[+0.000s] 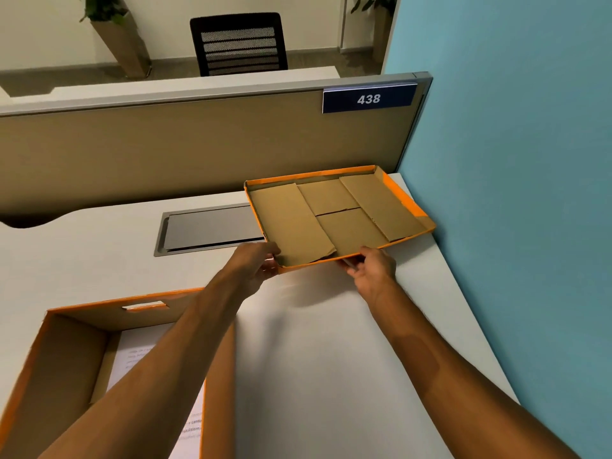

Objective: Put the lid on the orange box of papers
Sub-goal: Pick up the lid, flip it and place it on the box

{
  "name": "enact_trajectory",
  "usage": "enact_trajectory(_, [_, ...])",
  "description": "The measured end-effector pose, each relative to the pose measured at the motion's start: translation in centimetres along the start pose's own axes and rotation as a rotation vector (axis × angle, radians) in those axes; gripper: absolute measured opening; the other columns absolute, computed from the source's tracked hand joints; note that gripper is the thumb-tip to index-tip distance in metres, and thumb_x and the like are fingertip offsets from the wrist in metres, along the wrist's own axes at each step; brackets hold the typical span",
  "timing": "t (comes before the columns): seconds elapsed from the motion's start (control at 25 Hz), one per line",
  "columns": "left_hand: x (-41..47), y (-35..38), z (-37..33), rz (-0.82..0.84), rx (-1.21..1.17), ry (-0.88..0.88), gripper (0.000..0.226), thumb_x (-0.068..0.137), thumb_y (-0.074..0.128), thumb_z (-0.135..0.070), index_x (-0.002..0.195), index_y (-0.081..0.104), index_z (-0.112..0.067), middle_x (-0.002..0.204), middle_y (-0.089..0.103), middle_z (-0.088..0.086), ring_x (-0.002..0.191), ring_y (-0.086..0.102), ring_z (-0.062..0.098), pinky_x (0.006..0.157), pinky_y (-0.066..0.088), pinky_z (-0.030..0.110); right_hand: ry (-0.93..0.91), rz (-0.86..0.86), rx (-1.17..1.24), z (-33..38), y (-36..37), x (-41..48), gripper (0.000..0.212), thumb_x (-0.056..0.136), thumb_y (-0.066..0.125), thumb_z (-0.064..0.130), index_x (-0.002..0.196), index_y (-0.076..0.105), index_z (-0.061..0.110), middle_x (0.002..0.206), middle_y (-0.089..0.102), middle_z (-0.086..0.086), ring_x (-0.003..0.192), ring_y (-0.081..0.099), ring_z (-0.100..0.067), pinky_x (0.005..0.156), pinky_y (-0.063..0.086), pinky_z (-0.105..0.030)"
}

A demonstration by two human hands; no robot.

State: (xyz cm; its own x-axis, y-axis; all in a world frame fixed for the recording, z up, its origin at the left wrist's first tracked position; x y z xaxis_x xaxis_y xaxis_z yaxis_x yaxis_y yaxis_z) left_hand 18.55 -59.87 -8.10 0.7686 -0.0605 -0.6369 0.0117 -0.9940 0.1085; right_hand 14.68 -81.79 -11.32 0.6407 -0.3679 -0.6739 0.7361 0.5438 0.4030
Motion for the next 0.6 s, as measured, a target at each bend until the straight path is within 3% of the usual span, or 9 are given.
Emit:
enact_trajectory(0.12, [-2.4,-0.9,-0.5,0.086,-0.041,0.029,0.016,0.094,0.055,-0.008,0.107,0.06,-0.001,0.098,0.055,0.013,0.082,0.06,0.027,0.067,0.058,0.036,0.02,0.034,0.005,0.5,-1.3,-2.2,0.03,0.093,0.049,-0.008,0.119,0.059,0.002,0.107,0.062,-0.024,0.098,0.061,-0.04,0.08,0.05,-0.061])
enact_trajectory(0.28, [-6.4,-3.5,-1.1,0.173,-0.101,0.053,0.035,0.096,0.056,-0.016,0.128,0.053,-0.003,0.118,0.055,0.019,0.101,0.061,0.031,0.076,0.061,0.042,0.01,0.093,-0.074,1.2,-3.0,-5.9,0.018,0.095,0.048,-0.004,0.097,0.062,0.006,0.097,0.065,-0.02,0.087,0.063,-0.034,0.077,0.051,-0.056])
enact_trajectory(0.44, [-11.6,-6.3,-0.6,0.305,-0.176,0.068,0.037,0.09,0.056,-0.003,0.126,0.056,-0.01,0.115,0.067,0.02,0.092,0.074,0.034,0.073,0.061,0.043,-0.084,0.175,-0.184,1.7,-3.2,-10.3,0.014,0.097,0.05,0.005,0.096,0.063,0.007,0.094,0.069,-0.018,0.084,0.067,-0.031,0.066,0.054,-0.046])
enact_trajectory(0.6, [-16.9,-9.1,1.2,0.271,-0.356,0.124,0.027,0.089,0.058,0.001,0.114,0.056,-0.009,0.125,0.065,0.024,0.091,0.075,0.036,0.068,0.061,0.045,-0.164,0.267,-0.221,-0.3,-2.4,-16.0,0.016,0.098,0.055,0.019,0.107,0.063,0.008,0.1,0.072,-0.016,0.089,0.07,-0.031,0.064,0.057,-0.045])
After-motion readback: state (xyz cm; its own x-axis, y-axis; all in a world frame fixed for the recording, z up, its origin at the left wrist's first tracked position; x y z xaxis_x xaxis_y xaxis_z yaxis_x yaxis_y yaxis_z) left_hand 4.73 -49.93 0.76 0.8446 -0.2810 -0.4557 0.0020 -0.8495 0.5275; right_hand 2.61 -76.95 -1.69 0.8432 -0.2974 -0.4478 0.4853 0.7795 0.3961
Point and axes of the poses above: each hand's wrist, its own x-axis towards the middle knuckle, its own y-axis out of the palm, z = x × y, the point moved 3 cm from there along x, towards the middle knuckle
